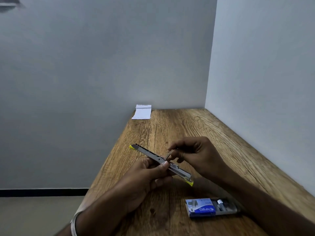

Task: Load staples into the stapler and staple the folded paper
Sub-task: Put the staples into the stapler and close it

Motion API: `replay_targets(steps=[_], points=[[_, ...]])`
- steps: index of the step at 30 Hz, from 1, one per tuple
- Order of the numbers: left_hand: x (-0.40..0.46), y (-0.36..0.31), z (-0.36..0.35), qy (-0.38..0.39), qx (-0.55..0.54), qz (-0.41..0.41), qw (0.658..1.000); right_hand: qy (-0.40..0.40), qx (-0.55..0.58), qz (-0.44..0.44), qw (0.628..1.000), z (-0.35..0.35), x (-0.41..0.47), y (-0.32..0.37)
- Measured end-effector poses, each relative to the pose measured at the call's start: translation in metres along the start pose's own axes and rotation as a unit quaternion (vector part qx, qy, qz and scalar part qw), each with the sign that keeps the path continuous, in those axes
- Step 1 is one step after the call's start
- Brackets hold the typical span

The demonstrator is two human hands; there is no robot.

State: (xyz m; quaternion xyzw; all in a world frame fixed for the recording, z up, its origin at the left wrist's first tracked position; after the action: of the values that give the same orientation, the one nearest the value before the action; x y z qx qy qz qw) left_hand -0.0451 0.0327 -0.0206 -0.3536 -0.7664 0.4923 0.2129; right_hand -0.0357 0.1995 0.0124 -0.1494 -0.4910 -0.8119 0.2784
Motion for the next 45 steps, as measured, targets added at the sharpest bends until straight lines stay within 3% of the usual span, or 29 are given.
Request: replay_targets(steps=[4,12,17,22,26,36,41,45], points=[[0.0,0.0,-0.003,0.017,0.016,0.005,1.0,-0.031,-0.02,0.002,0.999,0.002,-0.002,0.0],[-0.002,-0.001,0.002,0.002,-0.013,0.003,1.0,0.033,-0.002,0.005,0.999,0.006,-0.002,0.002],[-0.002,0.001,0.0,0.025,0.016,0.028,0.999,0.01,-0.095,0.037,0.995,0.002,-0.001,0.007],[-0.002,0.0,0.003,0.027,-0.013,0.018,0.999,0.053,-0.174,0.071,0.981,-0.001,-0.005,0.012],[-0.002,0.0,0.007,0.014,-0.046,0.011,0.999,0.09,-0.13,0.083,0.984,0.001,-0.009,0.014],[0.0,-0.001,0.012,-0.011,-0.073,-0.009,0.997,0.108,-0.031,0.009,0.994,0.001,-0.009,0.007],[0.001,-0.001,0.018,-0.044,-0.099,-0.042,0.993,0.1,0.055,-0.094,0.989,0.006,-0.014,-0.001],[0.001,-0.002,0.023,-0.087,-0.084,-0.089,0.989,0.126,0.021,-0.145,0.981,-0.01,-0.015,-0.01]])
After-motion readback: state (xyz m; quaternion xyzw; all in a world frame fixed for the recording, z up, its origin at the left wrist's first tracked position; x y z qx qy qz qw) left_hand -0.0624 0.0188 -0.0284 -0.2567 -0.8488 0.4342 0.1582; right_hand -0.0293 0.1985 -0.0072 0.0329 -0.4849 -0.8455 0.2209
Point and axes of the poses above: each hand's wrist, its own x-axis towards the middle knuckle, its own z-axis out of the back of the hand, y = z × x, the point moved 4 cm from there along x, towards the middle knuckle, and after that the axes turned 12 degrees about y, right-handed, at the moved point
